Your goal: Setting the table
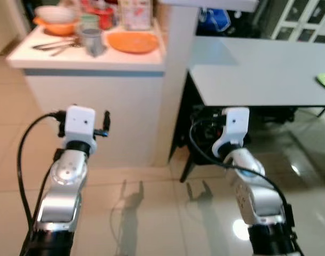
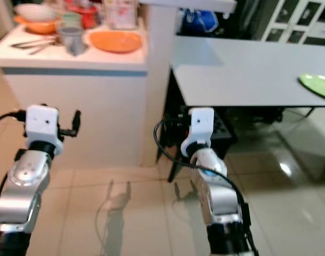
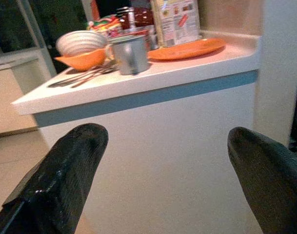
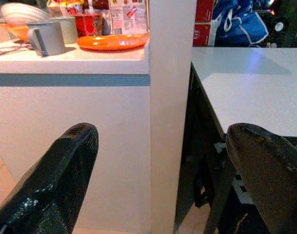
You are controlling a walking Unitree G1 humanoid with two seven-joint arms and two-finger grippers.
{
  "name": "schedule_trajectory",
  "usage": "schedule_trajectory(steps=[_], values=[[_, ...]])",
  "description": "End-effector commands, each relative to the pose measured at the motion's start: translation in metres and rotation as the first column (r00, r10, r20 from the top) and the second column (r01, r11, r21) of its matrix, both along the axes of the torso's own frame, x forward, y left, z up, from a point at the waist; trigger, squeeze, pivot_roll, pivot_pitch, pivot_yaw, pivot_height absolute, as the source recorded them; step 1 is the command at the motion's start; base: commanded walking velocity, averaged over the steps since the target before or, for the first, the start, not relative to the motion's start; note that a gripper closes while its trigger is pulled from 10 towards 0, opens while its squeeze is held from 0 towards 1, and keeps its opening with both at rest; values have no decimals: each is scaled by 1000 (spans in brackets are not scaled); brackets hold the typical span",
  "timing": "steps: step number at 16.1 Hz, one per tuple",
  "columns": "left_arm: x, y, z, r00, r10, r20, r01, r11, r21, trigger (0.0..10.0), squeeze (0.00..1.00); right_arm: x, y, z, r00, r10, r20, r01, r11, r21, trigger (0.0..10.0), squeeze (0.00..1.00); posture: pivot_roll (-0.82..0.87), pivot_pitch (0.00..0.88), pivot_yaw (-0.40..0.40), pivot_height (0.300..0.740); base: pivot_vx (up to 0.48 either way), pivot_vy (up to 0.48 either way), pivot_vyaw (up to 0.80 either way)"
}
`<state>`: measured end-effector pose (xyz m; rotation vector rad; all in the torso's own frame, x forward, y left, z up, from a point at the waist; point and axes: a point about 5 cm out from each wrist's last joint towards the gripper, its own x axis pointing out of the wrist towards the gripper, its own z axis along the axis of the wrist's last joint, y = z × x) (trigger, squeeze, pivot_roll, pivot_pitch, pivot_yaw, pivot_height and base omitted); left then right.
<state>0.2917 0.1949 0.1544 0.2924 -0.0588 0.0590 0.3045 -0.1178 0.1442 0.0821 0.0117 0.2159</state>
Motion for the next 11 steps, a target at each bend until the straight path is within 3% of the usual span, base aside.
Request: schedule_trajectory(steps=[1, 4, 10, 11], values=[[1, -10, 1, 1000, -27, 12, 28, 1000, -5, 10000, 0, -1, -12, -8, 999, -39, -28, 38, 999, -15, 10000, 0, 100, 0, -65, 740, 0, 382, 0], [0, -7, 0, 1000, -13, 11, 13, 1000, -1, 10000, 0, -2, -11, -11, 998, -42, -40, 41, 999, -21, 10000, 0, 94, 0, -68, 740, 0, 385, 0], [6, -7, 5, 999, -25, 33, 25, 1000, 5, 10000, 0, 3, -10, -6, 999, -41, -25, 41, 999, -3, 10000, 0, 97, 0, -73, 740, 0, 387, -800], [8, -7, 6, 999, -24, 37, 23, 1000, 4, 10000, 0, 5, -10, -6, 999, -41, -25, 41, 999, -6, 10000, 0, 92, 0, -67, 740, 0, 390, 0]])
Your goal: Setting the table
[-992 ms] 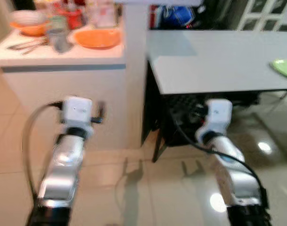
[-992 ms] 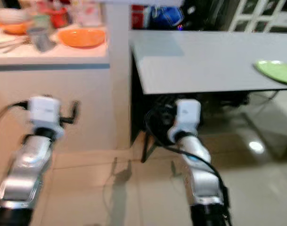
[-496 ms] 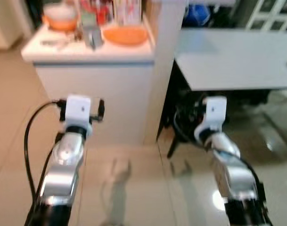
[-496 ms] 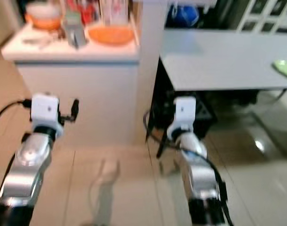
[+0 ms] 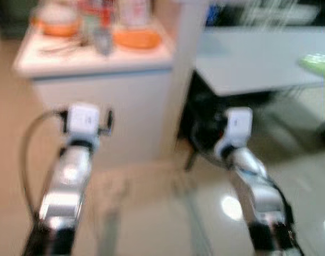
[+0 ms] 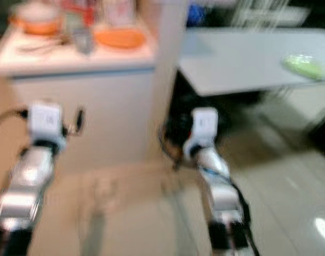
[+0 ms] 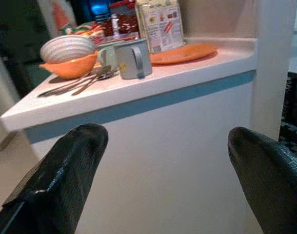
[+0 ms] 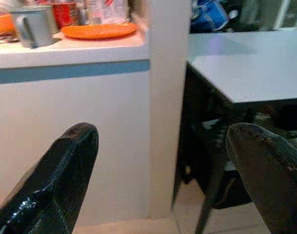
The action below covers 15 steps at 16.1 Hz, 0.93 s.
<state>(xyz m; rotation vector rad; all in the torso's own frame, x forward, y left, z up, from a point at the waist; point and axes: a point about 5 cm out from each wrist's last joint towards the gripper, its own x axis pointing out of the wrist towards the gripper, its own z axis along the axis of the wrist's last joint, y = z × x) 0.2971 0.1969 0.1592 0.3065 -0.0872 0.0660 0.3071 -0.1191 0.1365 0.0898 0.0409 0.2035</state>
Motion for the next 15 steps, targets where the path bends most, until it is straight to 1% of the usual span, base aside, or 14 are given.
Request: schedule_trajectory(steps=[1, 4, 7, 9, 11, 13, 15], values=[[3, -9, 1, 1000, -24, 9, 24, 1000, -14, 10000, 0, 3, -11, 1, 999, -38, 5, 38, 999, -17, 10000, 0, 94, 0, -66, 740, 0, 379, 0], [1, -12, 1, 1000, -29, 10, 29, 999, -17, 10000, 0, 2, -13, 1, 999, -45, 11, 45, 999, -21, 10000, 0, 90, 0, -63, 740, 0, 384, 0], [3, -14, 1, 1000, -28, 12, 28, 999, -22, 10000, 0, 4, -14, 4, 999, -43, 19, 44, 999, -23, 10000, 0, 87, 0, -69, 740, 0, 386, 0], [5, -13, 2, 1000, -23, 16, 23, 1000, -19, 10000, 0, 7, -11, 6, 999, -27, 28, 28, 999, -24, 10000, 0, 96, 0, -69, 740, 0, 386, 0], [1, -11, 2, 1000, -16, 19, 16, 1000, -16, 10000, 0, 6, -9, 2, 999, -26, 23, 26, 1000, -12, 10000, 0, 115, 0, -76, 740, 0, 388, 0], [1, -8, 4, 1000, -8, 21, 8, 1000, -15, 10000, 0, 7, -4, 5, 1000, -8, 29, 8, 1000, -12, 10000, 0, 107, 0, -77, 740, 0, 390, 0], [3, -9, 4, 1000, -12, 20, 12, 1000, -12, 10000, 0, 8, -4, 7, 999, -2, 38, 3, 1000, -14, 10000, 0, 101, 0, -70, 740, 0, 388, 0]])
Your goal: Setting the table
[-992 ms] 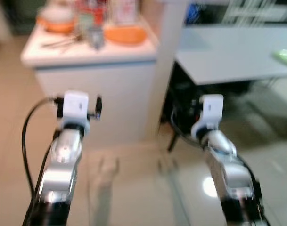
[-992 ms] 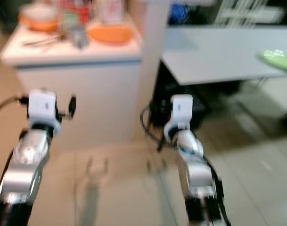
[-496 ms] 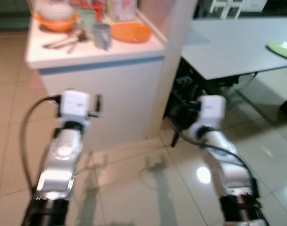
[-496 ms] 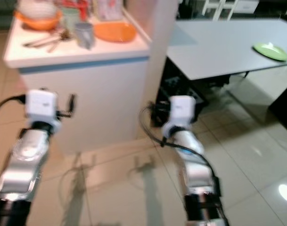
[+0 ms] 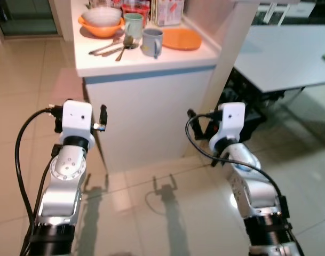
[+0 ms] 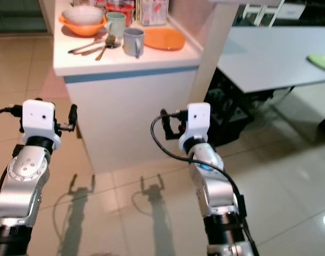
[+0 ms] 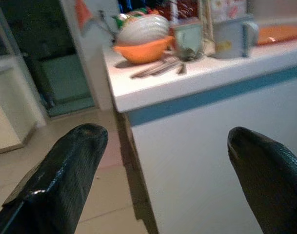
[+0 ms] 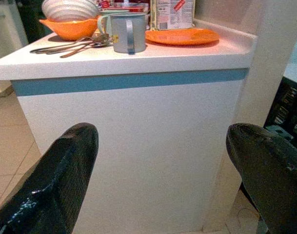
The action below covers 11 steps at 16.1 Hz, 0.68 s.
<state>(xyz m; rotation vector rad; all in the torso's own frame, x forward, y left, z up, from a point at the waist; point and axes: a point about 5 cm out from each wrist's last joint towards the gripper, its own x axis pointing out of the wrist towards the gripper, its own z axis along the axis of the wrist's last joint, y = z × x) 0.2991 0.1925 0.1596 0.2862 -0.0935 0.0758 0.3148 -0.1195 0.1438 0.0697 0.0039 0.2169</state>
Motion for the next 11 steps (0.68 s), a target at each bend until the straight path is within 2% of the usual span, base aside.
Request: schedule_trajectory(steps=[1, 6, 9, 11], values=[[2, -8, 3, 1000, -26, 12, 25, 1000, 11, 10000, 0, 0, -8, -3, 999, -34, -11, 34, 999, 11, 10000, 0, 108, 0, -74, 740, 0, 390, 0], [4, -10, 7, 999, -46, 18, 45, 999, 16, 10000, 0, 1, -2, -1, 1000, -30, -1, 30, 999, 17, 10000, 0, 101, 0, -56, 740, 0, 391, 0], [6, -11, 4, 999, -51, 10, 51, 998, 22, 10000, 0, 1, -9, -4, 998, -56, -7, 56, 998, 18, 10000, 0, 104, 0, -53, 740, 0, 389, 0], [4, -13, 5, 998, -61, 13, 60, 998, 21, 10000, 0, 0, -6, -3, 999, -47, -1, 47, 999, 22, 10000, 0, 108, 0, -52, 740, 0, 390, 0]])
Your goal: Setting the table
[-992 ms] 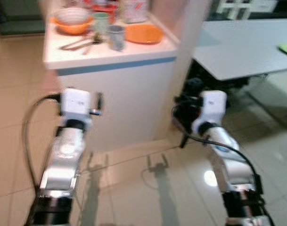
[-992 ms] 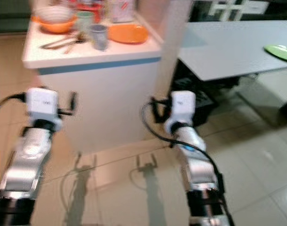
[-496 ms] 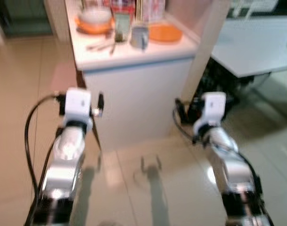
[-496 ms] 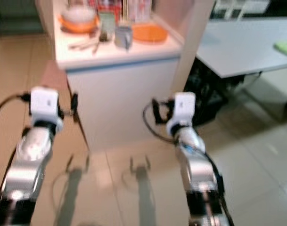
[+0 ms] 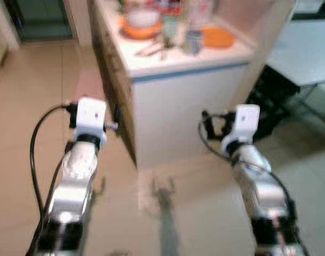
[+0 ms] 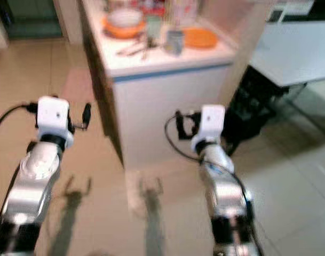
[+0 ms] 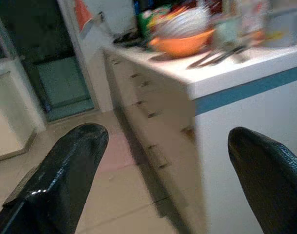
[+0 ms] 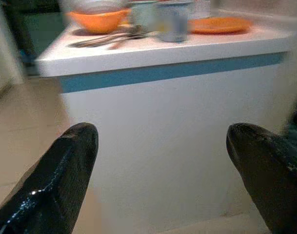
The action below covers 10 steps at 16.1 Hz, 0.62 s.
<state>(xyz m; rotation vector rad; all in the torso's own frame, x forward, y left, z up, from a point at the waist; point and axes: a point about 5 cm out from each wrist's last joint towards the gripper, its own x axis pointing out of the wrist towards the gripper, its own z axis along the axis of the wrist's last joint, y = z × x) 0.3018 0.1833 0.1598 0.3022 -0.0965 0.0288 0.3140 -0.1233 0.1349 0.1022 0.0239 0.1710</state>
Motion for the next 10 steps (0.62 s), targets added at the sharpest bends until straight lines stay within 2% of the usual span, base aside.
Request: schedule_trajectory(steps=[1, 4, 6, 10], values=[[1, -4, 5, 1000, -16, 18, 16, 1000, 3, 10000, 0, 1, -1, 5, 1000, -1, 25, 1, 1000, -9, 10000, 0, 108, 0, -52, 740, 0, 390, 0], [3, -2, 4, 1000, -18, 12, 18, 1000, 16, 10000, 0, 0, -3, 5, 1000, -6, 19, 6, 1000, -8, 10000, 0, 104, 0, -51, 740, 0, 393, 0], [1, -4, 7, 999, -21, 27, 20, 999, 51, 10000, 0, 0, -2, 3, 1000, -4, 18, 5, 1000, -6, 10000, 0, 116, 0, -51, 740, 0, 0, 0], [0, -4, 7, 999, -31, 22, 30, 999, 45, 10000, 0, -1, 2, 6, 1000, 11, 27, -11, 1000, -11, 10000, 0, 107, 0, -46, 740, 0, -453, 0]])
